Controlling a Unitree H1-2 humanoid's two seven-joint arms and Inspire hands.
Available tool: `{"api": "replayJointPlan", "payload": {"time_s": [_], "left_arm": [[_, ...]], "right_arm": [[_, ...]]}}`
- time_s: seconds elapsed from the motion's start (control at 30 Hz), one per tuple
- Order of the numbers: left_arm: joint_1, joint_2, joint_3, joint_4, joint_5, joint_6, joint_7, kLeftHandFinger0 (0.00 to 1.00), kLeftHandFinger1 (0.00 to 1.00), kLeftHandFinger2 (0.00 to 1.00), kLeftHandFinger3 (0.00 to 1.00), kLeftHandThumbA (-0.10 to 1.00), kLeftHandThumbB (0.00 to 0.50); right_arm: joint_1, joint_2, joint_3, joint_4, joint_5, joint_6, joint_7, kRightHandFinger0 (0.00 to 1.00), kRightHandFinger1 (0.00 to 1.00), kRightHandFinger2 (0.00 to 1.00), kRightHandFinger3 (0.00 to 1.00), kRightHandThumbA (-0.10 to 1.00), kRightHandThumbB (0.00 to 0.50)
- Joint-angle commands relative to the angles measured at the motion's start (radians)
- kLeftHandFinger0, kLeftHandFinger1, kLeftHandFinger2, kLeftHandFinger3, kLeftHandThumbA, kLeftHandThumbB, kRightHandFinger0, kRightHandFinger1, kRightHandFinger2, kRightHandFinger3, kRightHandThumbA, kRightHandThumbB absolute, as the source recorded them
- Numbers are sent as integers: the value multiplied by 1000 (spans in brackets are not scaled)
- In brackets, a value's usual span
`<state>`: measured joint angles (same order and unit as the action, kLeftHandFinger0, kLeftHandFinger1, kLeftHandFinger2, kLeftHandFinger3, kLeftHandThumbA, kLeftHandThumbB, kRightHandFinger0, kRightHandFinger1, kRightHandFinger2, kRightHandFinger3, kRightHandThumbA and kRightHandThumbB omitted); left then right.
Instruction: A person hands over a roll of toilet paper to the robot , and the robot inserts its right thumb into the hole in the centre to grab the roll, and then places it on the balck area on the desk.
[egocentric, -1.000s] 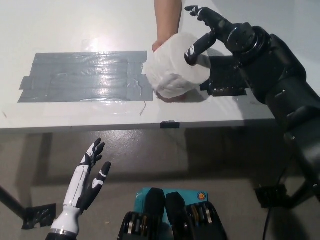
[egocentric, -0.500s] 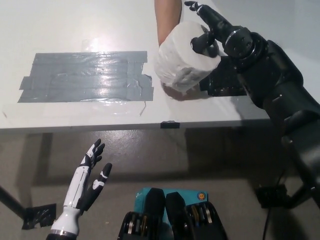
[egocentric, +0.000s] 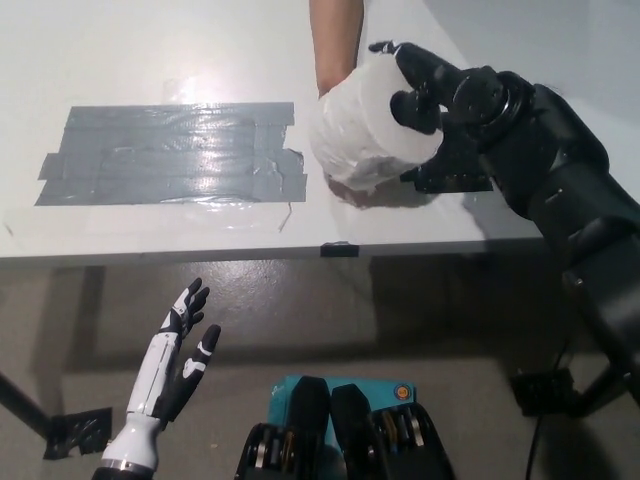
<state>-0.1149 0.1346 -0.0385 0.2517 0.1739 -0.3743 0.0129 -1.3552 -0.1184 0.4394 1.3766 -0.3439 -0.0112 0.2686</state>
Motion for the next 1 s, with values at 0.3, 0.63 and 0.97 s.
{"api": "replayJointPlan", "payload": {"time_s": [0.3, 0.63, 0.97], "left_arm": [[-50, 5, 5, -8, -13, -29, 4, 1000, 1000, 1000, 1000, 877, 141], [-59, 9, 3, -3, -15, -27, -2, 1000, 1000, 1000, 1000, 873, 128], [-66, 7, 1, 12, -6, -40, 6, 1000, 1000, 1000, 1000, 894, 124]], "right_arm": [[-28, -30, 80, 38, -52, 53, 116, 50, 459, 615, 317, -100, 277], [-22, -67, -172, 26, 113, 35, 90, 35, 562, 852, 846, -100, 282], [-7, -69, -740, 39, 521, 214, 133, 0, 416, 937, 1000, -100, 152]]}}
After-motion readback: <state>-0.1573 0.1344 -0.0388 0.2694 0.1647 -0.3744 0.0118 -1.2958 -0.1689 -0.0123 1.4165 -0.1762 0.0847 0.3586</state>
